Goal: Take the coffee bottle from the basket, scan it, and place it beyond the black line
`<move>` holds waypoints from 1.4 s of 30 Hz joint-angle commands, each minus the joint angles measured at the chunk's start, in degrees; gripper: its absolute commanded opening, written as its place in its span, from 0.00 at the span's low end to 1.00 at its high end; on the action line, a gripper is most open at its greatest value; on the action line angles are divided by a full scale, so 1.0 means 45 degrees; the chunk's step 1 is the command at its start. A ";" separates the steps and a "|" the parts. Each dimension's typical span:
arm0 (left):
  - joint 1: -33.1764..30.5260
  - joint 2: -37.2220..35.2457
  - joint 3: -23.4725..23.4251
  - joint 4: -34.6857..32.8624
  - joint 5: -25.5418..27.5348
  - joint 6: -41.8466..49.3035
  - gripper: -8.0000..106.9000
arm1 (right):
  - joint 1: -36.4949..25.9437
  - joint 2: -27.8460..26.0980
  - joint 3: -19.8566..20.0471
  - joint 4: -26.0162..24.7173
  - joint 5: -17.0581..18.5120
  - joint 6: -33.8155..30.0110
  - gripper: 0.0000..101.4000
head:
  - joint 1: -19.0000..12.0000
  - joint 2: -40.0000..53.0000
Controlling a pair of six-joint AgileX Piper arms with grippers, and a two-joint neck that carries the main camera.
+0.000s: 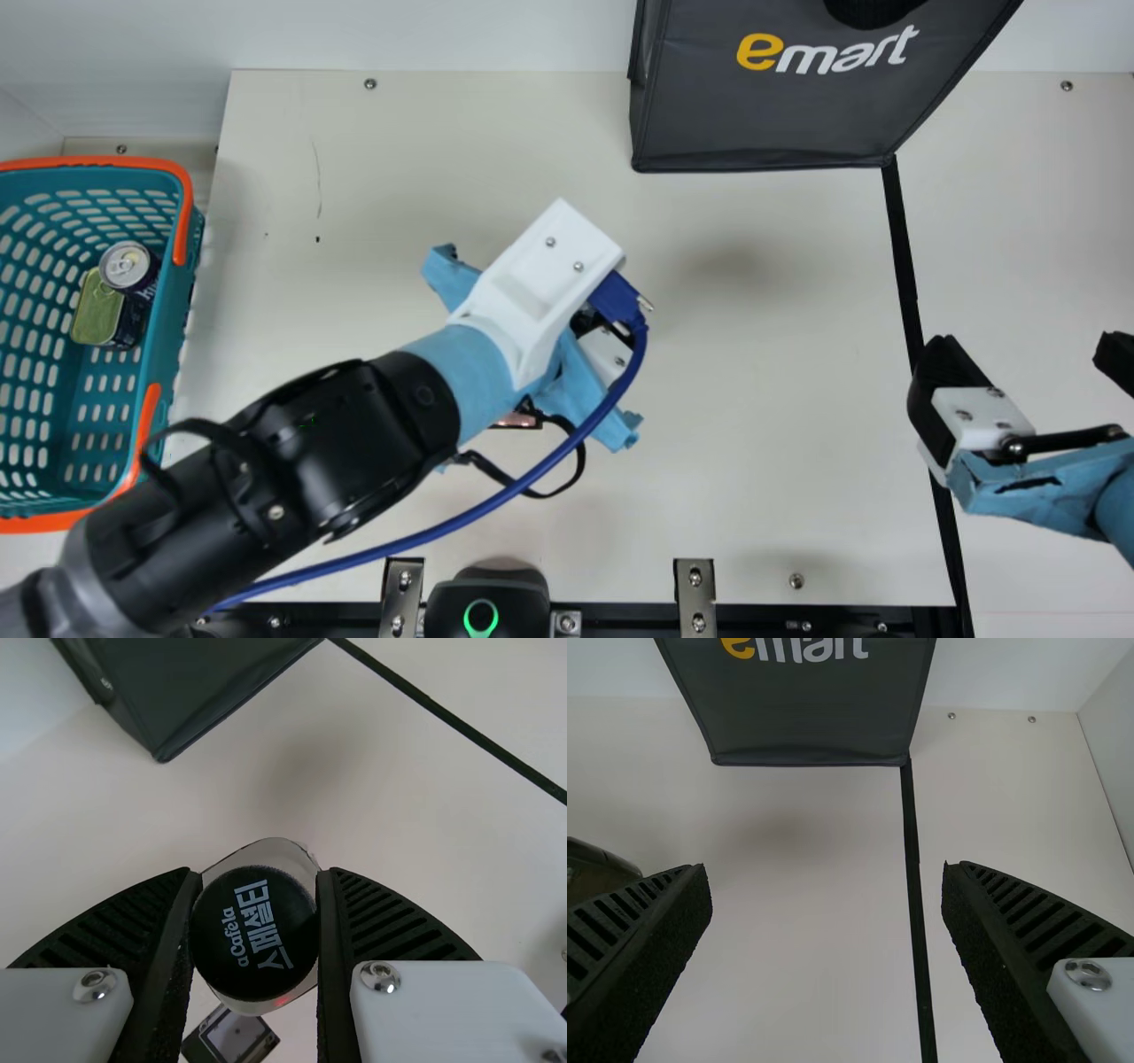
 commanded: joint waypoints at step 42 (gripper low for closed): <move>0.2258 0.2917 -0.0703 -0.5894 -0.1156 0.8595 0.16 | 0.0000 0.0000 0.0000 0.0000 -0.0014 0.0000 0.90 | -0.0212 0.0000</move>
